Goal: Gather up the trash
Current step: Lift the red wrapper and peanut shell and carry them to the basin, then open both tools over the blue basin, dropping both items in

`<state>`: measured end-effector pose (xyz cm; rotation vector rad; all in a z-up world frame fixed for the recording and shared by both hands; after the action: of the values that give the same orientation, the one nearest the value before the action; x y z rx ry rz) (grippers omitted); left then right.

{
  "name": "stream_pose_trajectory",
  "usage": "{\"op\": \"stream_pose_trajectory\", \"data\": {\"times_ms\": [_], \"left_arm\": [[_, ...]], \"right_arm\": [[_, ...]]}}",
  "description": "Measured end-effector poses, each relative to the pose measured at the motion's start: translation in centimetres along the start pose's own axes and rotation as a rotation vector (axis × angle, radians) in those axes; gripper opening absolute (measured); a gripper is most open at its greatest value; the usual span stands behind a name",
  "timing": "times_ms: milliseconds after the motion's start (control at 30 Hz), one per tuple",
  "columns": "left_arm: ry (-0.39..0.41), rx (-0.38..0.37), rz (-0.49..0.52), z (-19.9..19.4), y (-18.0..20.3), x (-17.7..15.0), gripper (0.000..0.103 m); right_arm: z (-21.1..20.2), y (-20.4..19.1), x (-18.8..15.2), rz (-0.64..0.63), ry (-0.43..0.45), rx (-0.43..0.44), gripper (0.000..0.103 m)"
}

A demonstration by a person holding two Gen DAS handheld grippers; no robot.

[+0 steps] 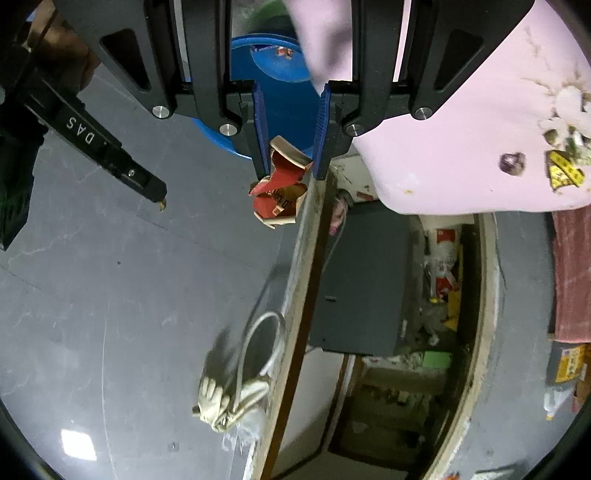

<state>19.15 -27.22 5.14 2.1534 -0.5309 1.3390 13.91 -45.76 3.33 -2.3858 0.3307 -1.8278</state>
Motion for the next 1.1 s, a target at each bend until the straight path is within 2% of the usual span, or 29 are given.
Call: {"op": "stream_pose_trajectory", "data": {"times_ms": [467,767,1100], "left_arm": [[-0.136,0.002,-0.012,5.6,0.2,-1.3,0.019],[-0.265,0.002,-0.061,8.9,-0.8,-2.1,0.020],[-0.306,0.011,-0.066,9.8,-1.7,-2.4,0.021]], "right_arm": [[1.2,1.9,-1.0,0.041,-0.076,-0.036,0.011],[2.9,2.7,-1.3,0.069,-0.129,-0.049,0.011],[4.0,2.8,-1.4,0.077,-0.162,-0.055,0.011]]}}
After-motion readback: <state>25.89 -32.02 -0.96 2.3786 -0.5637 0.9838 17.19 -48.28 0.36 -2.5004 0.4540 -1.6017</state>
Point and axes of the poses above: each gripper's, at about its wrist camera, not at the fingertips, and z roughly the way its jaws point, y to its right, x to its top, the point moved 1 cm from there along z, roughly the way its jaws point, and after that the axes turned 2 degrees about -z, right-handed, at the moved point
